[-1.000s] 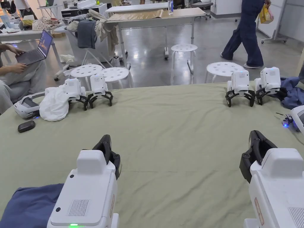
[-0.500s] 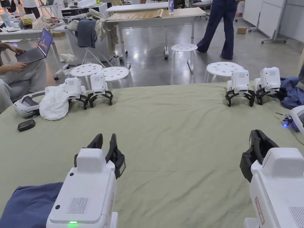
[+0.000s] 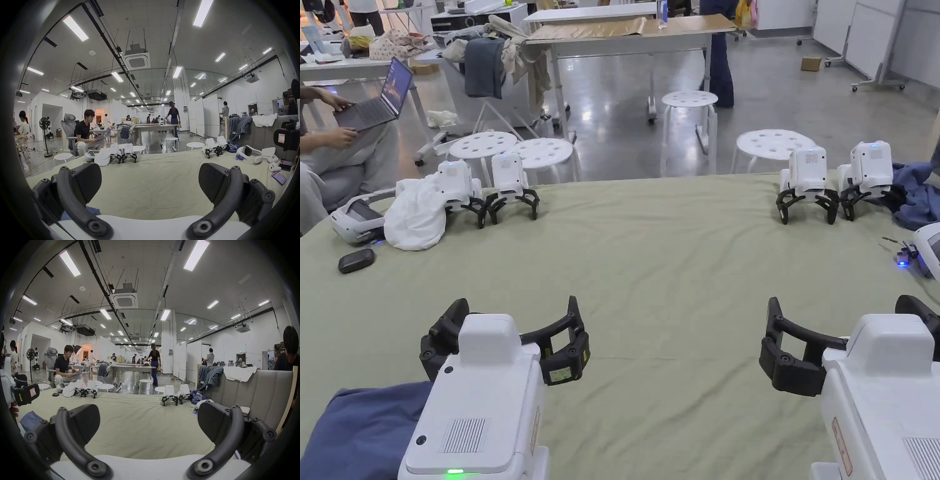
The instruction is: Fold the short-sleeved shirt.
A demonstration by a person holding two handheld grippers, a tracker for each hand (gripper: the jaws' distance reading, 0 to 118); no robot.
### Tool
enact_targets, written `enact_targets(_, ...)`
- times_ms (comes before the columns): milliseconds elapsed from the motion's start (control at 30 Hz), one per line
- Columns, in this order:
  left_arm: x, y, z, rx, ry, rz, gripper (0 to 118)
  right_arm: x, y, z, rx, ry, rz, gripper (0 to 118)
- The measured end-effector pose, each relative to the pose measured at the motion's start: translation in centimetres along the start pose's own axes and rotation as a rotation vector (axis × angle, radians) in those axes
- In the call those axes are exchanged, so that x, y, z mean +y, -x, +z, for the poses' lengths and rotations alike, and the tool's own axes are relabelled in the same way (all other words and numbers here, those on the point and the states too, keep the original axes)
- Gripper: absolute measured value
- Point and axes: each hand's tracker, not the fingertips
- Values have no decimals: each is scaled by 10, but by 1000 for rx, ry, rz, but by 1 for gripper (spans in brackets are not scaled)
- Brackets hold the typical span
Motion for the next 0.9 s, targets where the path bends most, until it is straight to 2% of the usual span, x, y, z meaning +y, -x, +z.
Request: enact_targets(900,1,9,-2,13,-3,9,118,4,-3,1,-26,-18,-4,118)
